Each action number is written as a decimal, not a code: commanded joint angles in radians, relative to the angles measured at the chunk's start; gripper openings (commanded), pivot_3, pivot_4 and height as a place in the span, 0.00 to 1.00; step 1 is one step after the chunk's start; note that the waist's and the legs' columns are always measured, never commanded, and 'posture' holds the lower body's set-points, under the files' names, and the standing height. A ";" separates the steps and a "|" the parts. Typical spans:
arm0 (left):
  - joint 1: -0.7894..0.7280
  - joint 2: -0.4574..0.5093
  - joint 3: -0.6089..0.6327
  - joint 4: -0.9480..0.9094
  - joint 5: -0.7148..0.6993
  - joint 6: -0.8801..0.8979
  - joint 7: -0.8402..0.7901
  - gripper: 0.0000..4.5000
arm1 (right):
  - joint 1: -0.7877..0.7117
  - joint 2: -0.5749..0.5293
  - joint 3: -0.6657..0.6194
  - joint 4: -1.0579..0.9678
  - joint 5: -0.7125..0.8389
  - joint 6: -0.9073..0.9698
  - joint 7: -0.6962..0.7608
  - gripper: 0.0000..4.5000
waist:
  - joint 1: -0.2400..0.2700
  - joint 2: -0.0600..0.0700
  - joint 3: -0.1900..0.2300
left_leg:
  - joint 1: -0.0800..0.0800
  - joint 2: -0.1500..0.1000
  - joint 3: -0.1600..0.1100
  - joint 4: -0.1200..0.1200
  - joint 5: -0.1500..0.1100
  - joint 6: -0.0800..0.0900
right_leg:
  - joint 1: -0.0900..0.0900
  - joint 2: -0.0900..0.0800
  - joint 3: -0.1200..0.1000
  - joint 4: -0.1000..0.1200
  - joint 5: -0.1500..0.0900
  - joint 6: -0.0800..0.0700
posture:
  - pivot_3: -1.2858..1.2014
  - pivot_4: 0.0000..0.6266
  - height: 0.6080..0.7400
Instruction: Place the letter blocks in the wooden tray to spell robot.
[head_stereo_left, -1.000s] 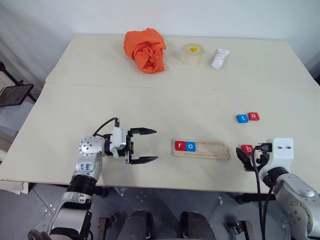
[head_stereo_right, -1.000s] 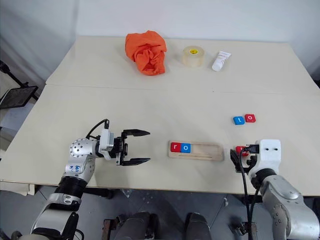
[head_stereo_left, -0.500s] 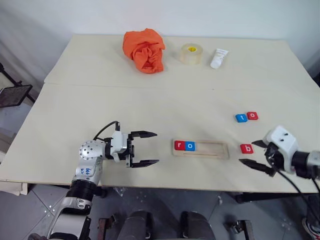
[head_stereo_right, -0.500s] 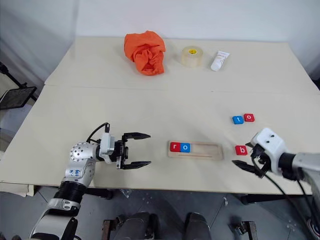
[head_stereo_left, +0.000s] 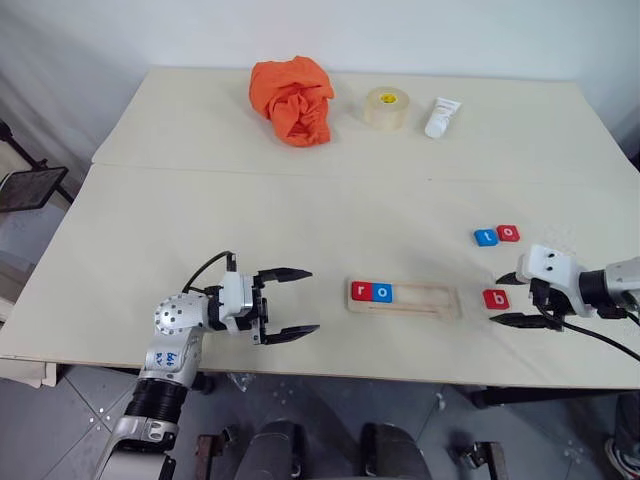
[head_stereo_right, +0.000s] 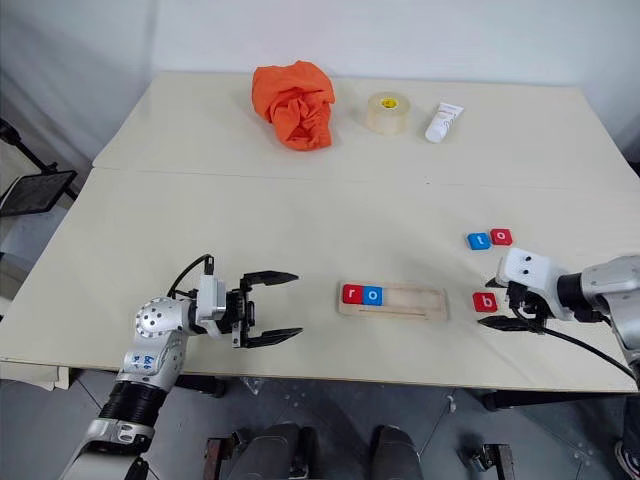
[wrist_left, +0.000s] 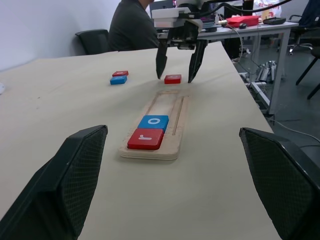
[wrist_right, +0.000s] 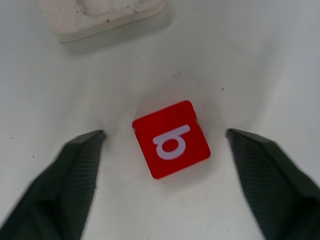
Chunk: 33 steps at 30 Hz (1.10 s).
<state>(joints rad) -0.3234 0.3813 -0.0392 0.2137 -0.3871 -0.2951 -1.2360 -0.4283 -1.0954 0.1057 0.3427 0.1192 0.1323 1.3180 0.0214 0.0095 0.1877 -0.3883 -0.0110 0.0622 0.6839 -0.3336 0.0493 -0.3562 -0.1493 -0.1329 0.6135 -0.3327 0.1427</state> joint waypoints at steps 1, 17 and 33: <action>0.012 0.009 0.004 -0.039 -0.006 0.001 0.011 1.00 | -0.008 0.007 0.004 0.019 -0.029 -0.003 0.000 0.57 | 0.000 -0.001 0.000 | 0.000 0.000 0.000 0.000 0.000 0.000 | 0.000 0.000 0.000 0.000 0.000 0.000 | 0.52 0.24 1.00; -0.071 -0.013 -0.006 0.078 -0.001 -0.031 -0.026 1.00 | -0.046 -0.028 -0.121 -0.531 0.202 0.500 -0.032 0.33 | 0.002 0.000 0.000 | 0.000 0.000 -0.001 0.001 0.000 0.000 | -0.001 0.000 0.000 0.001 0.000 0.000 | 0.52 0.24 1.00; -0.079 -0.007 -0.005 0.069 -0.022 -0.040 -0.087 1.00 | -0.240 0.163 0.229 -0.577 0.064 0.584 -0.125 0.33 | -0.001 -0.001 0.000 | -0.002 -0.001 -0.003 0.001 0.000 0.000 | -0.003 0.000 0.000 0.004 0.000 0.000 | 0.52 0.24 1.00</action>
<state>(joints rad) -0.4095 0.3683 -0.0505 0.3234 -0.3903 -0.3302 -1.3178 -0.6494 -0.9341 0.3388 -0.2313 0.2025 0.7371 1.1937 0.0203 0.0085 0.1875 -0.3905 -0.0125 0.0594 0.6852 -0.3336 0.0491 -0.3594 -0.1498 -0.1328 0.6181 -0.3326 0.1427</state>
